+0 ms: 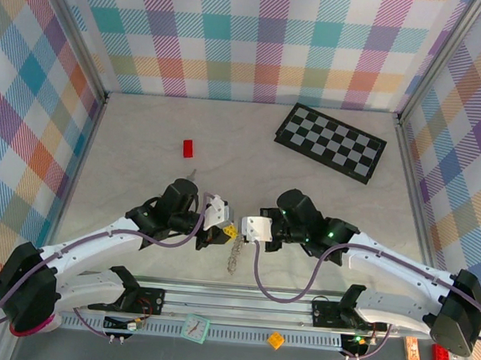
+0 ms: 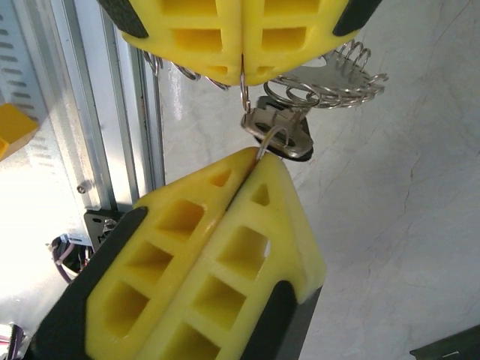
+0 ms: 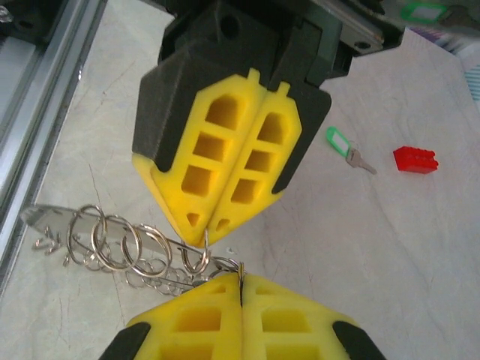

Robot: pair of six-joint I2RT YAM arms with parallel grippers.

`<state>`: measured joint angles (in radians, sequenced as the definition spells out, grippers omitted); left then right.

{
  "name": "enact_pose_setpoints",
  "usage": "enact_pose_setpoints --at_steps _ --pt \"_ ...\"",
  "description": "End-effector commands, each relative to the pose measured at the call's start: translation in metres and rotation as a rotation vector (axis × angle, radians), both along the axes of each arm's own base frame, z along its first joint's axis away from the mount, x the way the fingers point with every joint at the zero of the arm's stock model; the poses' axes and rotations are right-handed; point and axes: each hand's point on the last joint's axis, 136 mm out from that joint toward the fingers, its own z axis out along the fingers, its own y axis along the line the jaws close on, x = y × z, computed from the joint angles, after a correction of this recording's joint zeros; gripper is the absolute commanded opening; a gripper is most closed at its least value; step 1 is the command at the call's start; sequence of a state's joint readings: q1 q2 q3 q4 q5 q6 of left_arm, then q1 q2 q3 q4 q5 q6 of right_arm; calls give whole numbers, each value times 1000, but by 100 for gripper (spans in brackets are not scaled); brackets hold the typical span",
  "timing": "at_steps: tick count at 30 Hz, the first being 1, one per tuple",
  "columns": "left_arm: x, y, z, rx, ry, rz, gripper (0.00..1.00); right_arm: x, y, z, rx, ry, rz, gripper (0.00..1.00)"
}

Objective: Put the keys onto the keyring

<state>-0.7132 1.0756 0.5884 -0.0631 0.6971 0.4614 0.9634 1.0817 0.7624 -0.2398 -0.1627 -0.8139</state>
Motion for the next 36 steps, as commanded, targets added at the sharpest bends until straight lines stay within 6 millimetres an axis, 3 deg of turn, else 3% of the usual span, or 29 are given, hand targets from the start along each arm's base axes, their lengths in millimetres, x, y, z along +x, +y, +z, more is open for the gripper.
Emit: enact_pose_setpoints --at_steps 1,14,36 --pt "-1 -5 19 -33 -53 -32 0 -14 6 7 39 1 74 0" --pt "0 -6 21 -34 -63 -37 0 -16 7 -4 -9 12 83 0" --pt "0 -6 19 -22 -55 -34 0 -1 6 8 31 -62 12 0"
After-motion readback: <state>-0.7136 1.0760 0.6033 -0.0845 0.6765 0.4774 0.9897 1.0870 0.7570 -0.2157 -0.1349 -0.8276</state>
